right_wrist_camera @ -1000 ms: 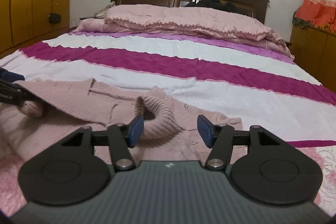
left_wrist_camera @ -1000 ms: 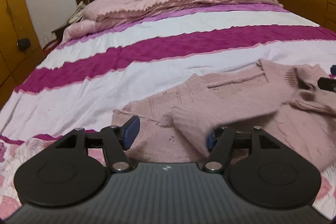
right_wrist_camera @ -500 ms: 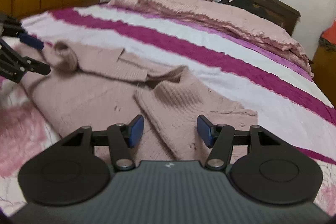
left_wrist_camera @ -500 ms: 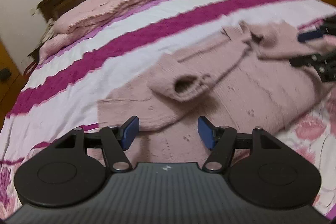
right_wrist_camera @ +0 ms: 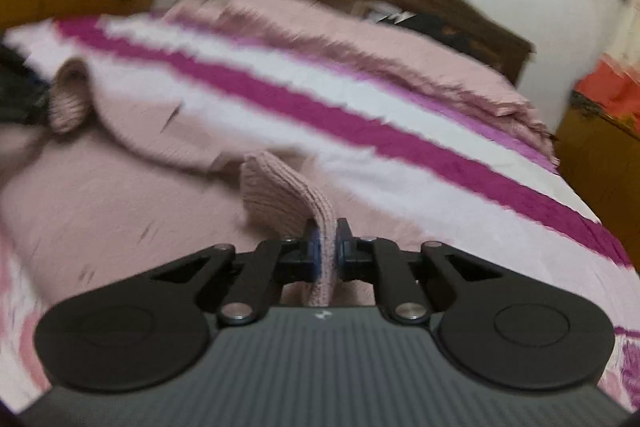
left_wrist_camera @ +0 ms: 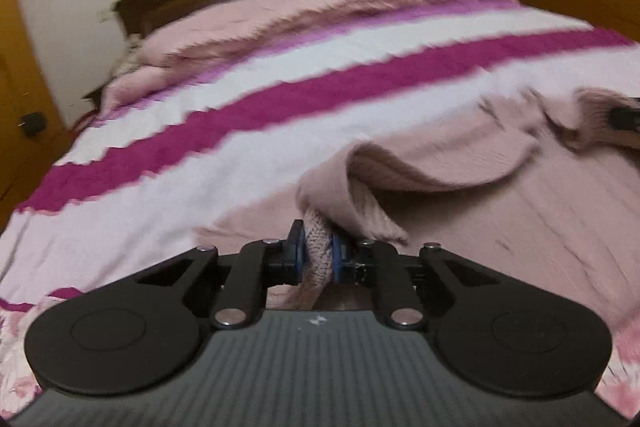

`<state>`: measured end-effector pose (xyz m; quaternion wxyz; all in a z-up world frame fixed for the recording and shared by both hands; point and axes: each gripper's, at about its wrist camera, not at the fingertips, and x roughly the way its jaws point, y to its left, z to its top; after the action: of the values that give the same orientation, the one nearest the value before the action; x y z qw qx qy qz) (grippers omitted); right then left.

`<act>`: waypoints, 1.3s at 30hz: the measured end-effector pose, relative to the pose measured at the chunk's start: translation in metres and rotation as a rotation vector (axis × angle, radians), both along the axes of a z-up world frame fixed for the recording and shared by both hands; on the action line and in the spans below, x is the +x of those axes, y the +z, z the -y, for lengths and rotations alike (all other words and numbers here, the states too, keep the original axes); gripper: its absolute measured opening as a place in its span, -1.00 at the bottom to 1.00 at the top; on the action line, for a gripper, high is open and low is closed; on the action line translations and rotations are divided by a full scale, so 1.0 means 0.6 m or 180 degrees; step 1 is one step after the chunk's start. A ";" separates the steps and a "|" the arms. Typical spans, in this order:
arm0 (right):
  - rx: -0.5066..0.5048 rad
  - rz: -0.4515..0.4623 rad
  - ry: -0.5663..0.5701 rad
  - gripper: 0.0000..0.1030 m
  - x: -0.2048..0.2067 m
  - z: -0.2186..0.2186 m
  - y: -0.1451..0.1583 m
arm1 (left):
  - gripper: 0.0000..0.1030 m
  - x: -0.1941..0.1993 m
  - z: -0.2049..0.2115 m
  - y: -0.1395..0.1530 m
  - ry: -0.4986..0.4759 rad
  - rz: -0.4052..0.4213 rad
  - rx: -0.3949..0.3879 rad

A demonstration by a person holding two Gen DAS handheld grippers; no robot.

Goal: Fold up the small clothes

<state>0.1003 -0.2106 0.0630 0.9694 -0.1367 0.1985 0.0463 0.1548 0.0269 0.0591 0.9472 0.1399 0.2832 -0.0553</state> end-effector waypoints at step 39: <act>0.0942 -0.0359 -0.1052 -0.66 0.071 0.132 -0.040 | 0.11 0.142 -0.158 -0.002 0.1046 -0.0506 -0.0974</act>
<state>0.1426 -0.2898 0.0391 0.9607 0.0442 0.2631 -0.0770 0.2400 0.1215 0.0578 0.9283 -0.0581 0.3642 0.0465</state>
